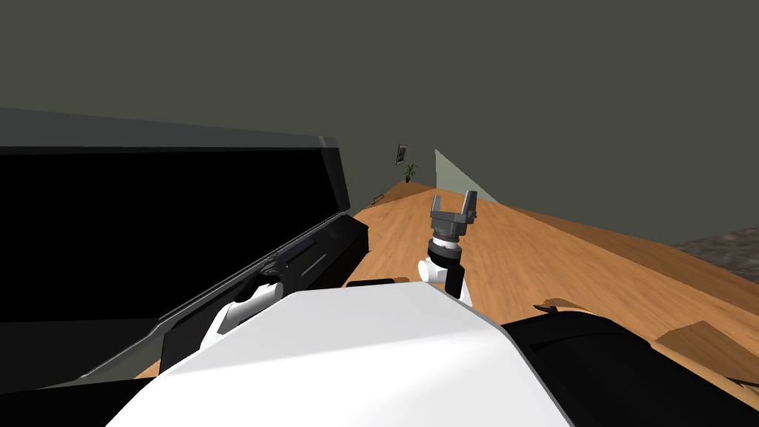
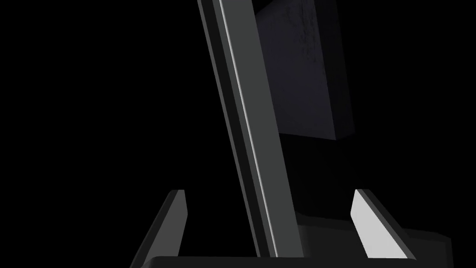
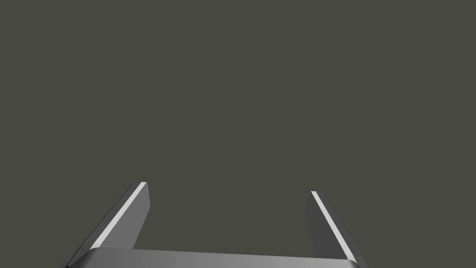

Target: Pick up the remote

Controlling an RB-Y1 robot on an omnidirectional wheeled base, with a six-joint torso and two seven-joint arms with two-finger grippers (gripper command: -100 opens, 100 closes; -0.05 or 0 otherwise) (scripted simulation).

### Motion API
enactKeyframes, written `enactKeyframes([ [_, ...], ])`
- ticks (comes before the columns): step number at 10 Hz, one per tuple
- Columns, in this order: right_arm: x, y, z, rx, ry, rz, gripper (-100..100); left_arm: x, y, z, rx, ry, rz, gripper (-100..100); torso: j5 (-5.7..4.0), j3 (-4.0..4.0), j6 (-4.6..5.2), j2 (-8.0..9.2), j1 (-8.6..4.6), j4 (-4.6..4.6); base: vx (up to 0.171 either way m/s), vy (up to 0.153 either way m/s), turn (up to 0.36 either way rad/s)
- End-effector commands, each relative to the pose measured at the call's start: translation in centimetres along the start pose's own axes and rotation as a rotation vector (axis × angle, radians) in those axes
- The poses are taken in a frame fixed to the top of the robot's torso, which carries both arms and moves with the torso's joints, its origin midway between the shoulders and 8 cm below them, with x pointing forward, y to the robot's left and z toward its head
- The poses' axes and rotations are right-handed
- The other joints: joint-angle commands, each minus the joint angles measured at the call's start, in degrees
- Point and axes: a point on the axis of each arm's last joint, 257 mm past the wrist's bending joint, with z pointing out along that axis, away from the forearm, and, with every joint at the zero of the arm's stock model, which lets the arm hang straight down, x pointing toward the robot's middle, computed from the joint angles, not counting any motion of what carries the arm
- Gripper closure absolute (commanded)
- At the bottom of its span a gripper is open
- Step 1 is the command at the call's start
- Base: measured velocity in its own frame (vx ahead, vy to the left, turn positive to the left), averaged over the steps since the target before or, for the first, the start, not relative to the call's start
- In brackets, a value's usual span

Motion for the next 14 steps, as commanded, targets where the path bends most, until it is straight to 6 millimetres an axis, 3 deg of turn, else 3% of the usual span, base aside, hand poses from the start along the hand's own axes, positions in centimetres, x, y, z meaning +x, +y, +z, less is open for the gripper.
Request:
enactKeyframes([
  [1,0.0,0.0,0.0,0.000,0.000,0.000,0,-1.4,2.7,0.5,-0.080,-0.027,-0.036,-100,0.00,0.00,0.00,0.00,0.00,0.00,0.051,-0.004,-0.149],
  [2,0.0,0.0,0.0,0.000,0.000,0.000,0,-1.6,3.4,0.5,-0.097,-0.031,-0.037,-100,0.00,0.03,0.01,0.04,-0.01,0.01,0.040,0.001,-0.053],
  [3,0.0,0.0,0.0,0.000,0.000,0.000,0,-2.5,5.6,0.7,-0.160,-0.052,-0.069,-100,0.00,0.05,-0.01,0.08,-0.01,0.02,0.050,0.011,-0.114],
  [4,0.0,0.0,0.0,0.000,0.000,0.000,0,-2.6,5.8,0.7,-0.166,-0.053,-0.069,-100,0.00,0.04,0.01,0.07,0.03,0.02,0.040,0.015,-0.060],
  [7,0.0,0.0,0.0,0.000,0.000,0.000,0,-4.1,10.5,0.5,-0.303,-0.091,-0.138,-100,0.01,0.02,0.01,0.03,0.07,0.01,0.055,0.017,-0.126],
  [9,0.0,0.0,0.0,0.000,0.000,0.000,0,-5.0,14.2,0.0,-0.417,-0.120,-0.206,-100,0.00,0.03,0.01,0.05,0.03,0.01,0.056,0.020,-0.144],
  [10,0.0,0.0,0.0,0.000,0.000,0.000,0,-5.1,14.9,-0.1,-0.434,-0.124,-0.207,-100,0.01,0.02,-0.01,0.03,0.09,0.01,0.054,0.033,-0.071],
  [11,0.0,0.0,0.0,0.000,0.000,0.000,0,-5.4,17.0,-0.6,-0.496,-0.139,-0.241,-100,0.01,0.03,-0.02,0.05,0.09,0.01,0.056,0.026,-0.110],
  [14,0.0,0.0,0.0,0.000,0.000,0.000,0,-5.7,20.6,-1.8,-0.612,-0.166,-0.306,-100,0.01,0.04,-0.02,0.08,0.06,0.02,0.046,0.025,-0.128],
])
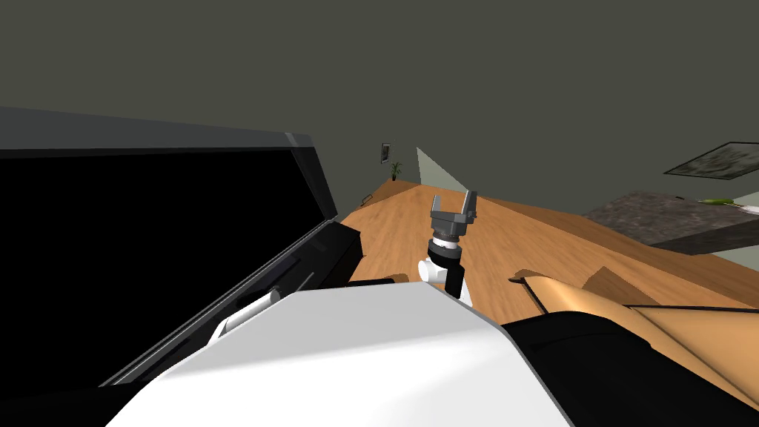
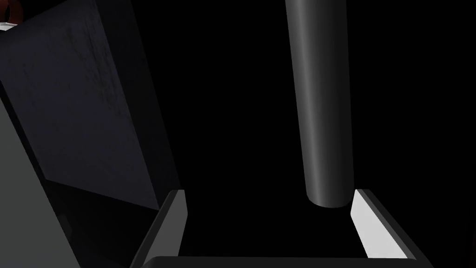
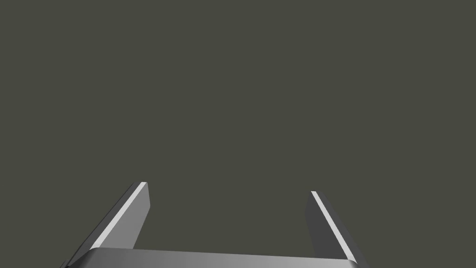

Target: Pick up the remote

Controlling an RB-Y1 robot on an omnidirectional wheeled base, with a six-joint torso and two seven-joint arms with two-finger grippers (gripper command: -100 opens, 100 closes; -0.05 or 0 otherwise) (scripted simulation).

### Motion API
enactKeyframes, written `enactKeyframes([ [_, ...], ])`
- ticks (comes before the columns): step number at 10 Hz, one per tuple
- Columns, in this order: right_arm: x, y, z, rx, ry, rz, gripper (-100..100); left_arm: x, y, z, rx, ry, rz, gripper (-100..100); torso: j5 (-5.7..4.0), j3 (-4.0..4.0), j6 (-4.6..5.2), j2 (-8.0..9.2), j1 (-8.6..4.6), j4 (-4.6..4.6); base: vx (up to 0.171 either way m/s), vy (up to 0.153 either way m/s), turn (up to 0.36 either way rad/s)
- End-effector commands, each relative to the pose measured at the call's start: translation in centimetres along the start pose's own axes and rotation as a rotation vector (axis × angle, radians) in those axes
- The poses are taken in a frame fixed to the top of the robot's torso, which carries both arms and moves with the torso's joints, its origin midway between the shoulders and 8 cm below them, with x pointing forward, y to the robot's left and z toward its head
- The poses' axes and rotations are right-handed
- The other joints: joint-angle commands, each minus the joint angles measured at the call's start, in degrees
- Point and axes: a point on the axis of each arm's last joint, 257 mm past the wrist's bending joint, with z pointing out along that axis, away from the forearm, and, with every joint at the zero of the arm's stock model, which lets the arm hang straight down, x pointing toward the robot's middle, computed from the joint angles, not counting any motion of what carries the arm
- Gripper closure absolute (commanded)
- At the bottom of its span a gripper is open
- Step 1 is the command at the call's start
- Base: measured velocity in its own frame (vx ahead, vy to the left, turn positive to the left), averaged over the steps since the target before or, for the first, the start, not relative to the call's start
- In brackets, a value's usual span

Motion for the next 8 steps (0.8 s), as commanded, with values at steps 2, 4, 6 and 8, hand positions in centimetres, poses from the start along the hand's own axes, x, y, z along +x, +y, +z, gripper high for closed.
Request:
enactKeyframes([
  [2,0.0,0.0,0.0,0.000,0.000,0.000,0,-1.3,2.6,0.8,-0.092,-0.020,-0.048,-100,-0.01,0.02,-0.01,0.03,0.00,0.00,0.031,0.022,-0.088],
  [4,0.0,0.0,0.0,0.000,0.000,0.000,0,-1.8,4.1,1.1,-0.144,-0.032,-0.076,-100,0.01,0.00,0.00,0.00,0.06,0.00,0.040,0.036,-0.120],
  [6,0.0,0.0,0.0,0.000,0.000,0.000,0,-2.8,6.6,1.3,-0.233,-0.054,-0.125,-100,0.00,0.00,0.00,0.00,0.02,0.00,0.045,0.029,-0.133],
  [8,0.0,0.0,0.0,0.000,0.000,0.000,0,-3.2,7.7,1.3,-0.272,-0.065,-0.147,-100,0.00,0.00,-0.03,0.01,0.01,0.00,0.032,0.022,-0.056],
])
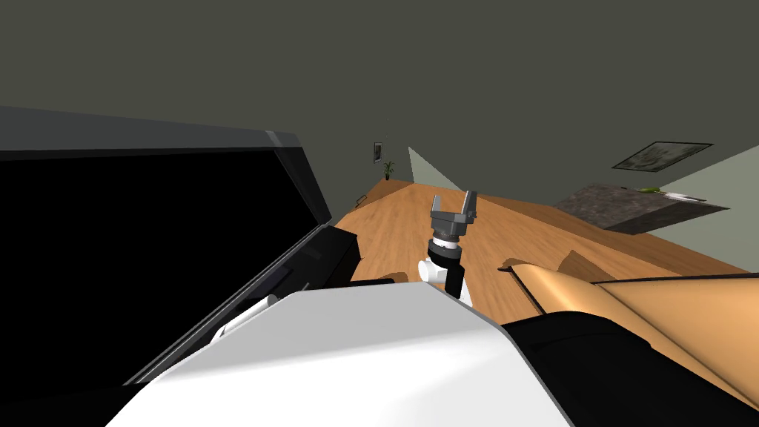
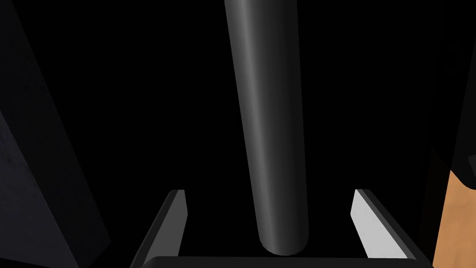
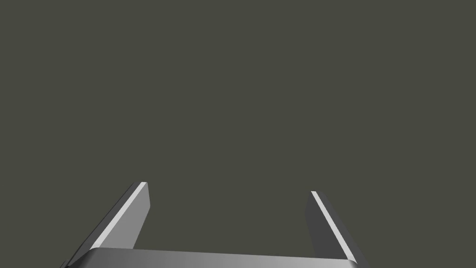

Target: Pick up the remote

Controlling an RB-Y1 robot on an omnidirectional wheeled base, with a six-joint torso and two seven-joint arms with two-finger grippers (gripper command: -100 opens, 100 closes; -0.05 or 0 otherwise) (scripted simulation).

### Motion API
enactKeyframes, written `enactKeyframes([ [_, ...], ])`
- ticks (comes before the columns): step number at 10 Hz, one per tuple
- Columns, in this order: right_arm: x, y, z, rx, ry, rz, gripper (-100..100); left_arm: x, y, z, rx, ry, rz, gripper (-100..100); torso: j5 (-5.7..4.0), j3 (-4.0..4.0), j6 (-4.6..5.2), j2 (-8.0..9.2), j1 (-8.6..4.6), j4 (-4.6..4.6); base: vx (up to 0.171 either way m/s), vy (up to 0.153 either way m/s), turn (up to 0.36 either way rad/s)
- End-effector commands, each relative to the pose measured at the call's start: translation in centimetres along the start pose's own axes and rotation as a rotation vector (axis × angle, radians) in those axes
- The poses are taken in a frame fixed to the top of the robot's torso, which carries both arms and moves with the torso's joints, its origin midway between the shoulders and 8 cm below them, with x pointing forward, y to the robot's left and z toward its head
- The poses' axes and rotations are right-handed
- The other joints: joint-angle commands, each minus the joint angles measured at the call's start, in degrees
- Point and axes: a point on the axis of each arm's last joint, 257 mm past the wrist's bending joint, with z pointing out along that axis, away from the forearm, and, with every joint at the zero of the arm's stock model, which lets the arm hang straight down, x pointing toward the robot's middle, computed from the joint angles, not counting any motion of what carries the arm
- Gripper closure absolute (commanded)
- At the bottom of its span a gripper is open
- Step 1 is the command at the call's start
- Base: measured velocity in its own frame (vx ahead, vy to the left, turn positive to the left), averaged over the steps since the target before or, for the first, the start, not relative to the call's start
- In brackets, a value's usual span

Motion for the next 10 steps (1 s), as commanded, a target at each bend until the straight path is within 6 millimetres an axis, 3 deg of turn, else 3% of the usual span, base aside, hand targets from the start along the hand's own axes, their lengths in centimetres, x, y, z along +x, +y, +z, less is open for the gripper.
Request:
enactKeyframes([
  [1,0.0,0.0,0.0,0.000,0.000,0.000,0,-0.9,1.3,0.3,-0.054,-0.016,-0.031,-100,0.00,0.00,0.00,0.00,0.00,0.00,0.038,0.024,-0.129],
  [4,0.0,0.0,0.0,0.000,0.000,0.000,0,-2.5,2.9,0.5,-0.140,-0.047,-0.085,-100,0.01,-0.02,-0.01,-0.02,0.04,-0.01,0.040,0.034,-0.101],
  [6,0.0,0.0,0.0,0.000,0.000,0.000,0,-2.5,2.8,0.5,-0.139,-0.047,-0.085,-100,0.01,0.00,-0.02,0.00,0.03,0.00,0.020,0.018,-0.042],
  [7,0.0,0.0,0.0,0.000,0.000,0.000,0,-2.6,3.0,0.5,-0.144,-0.049,-0.087,0,-0.01,0.04,-0.02,0.08,-0.06,0.01,0.000,0.000,0.000],
  [8,0.0,0.0,0.0,0.000,0.000,0.000,0,-2.3,3.7,1.1,-0.144,-0.047,-0.082,-100,-0.02,0.06,-0.02,0.11,-0.10,0.02,0.003,-0.003,0.011],
  [10,0.0,0.0,0.0,0.000,0.000,0.000,0,-2.0,4.7,2.0,-0.144,-0.046,-0.075,-100,-0.02,0.06,-0.03,0.11,-0.13,0.02,0.005,-0.005,0.016],
])
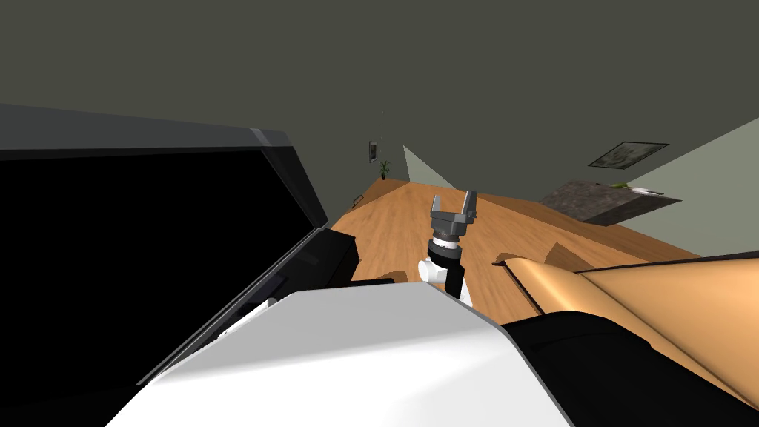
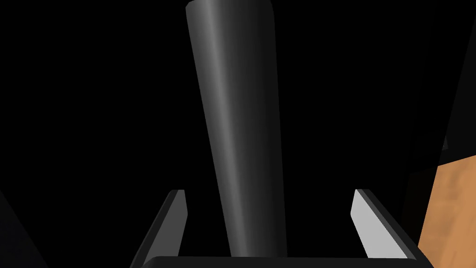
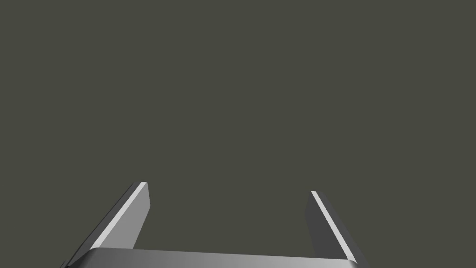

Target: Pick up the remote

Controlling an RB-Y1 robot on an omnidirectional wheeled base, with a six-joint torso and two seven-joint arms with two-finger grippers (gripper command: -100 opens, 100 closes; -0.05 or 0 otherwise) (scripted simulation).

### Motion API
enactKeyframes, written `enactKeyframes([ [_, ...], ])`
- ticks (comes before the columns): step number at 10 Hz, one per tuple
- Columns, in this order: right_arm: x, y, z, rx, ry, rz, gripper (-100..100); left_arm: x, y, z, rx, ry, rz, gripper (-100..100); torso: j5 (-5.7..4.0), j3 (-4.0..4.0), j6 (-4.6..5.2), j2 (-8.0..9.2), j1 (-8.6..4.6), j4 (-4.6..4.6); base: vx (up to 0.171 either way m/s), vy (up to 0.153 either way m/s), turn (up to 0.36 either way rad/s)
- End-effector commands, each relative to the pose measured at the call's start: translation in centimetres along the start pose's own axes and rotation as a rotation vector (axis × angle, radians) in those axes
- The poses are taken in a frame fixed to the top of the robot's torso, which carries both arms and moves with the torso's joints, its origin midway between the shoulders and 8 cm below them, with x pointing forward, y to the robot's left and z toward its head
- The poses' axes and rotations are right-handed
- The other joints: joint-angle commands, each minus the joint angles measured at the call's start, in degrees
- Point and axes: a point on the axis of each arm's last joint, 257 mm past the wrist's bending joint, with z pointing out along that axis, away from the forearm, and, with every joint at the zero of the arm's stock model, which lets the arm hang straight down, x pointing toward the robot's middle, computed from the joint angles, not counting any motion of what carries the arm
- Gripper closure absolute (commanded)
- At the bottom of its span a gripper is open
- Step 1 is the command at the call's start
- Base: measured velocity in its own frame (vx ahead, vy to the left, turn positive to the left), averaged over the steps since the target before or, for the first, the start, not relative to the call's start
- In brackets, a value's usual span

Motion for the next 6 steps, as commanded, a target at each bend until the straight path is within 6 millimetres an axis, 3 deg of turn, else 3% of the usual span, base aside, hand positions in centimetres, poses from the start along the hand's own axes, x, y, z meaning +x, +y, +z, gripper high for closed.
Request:
enactKeyframes([
  [1,0.00,0.00,0.00,0.000,0.000,0.000,0,0.34,0.78,0.76,0.002,0.002,0.007,-100,0.00,0.00,0.00,0.00,0.00,0.00,0.000,0.000,0.000],
  [2,0.00,0.00,0.00,0.000,0.000,0.000,0,0.20,0.54,0.43,0.000,0.001,0.004,-100,0.00,0.01,0.00,0.02,0.01,0.00,0.000,0.000,0.000],
  [3,0.00,0.00,0.00,0.000,0.000,0.000,0,0.23,0.56,0.48,0.002,0.002,0.005,100,0.00,0.01,0.00,0.02,0.02,0.01,0.000,0.000,0.000],
  [6,0.00,0.00,0.00,0.000,0.000,0.000,0,0.25,0.11,0.33,0.010,0.003,0.004,100,0.21,0.00,0.00,0.05,0.03,-0.04,0.000,0.000,0.000],
])
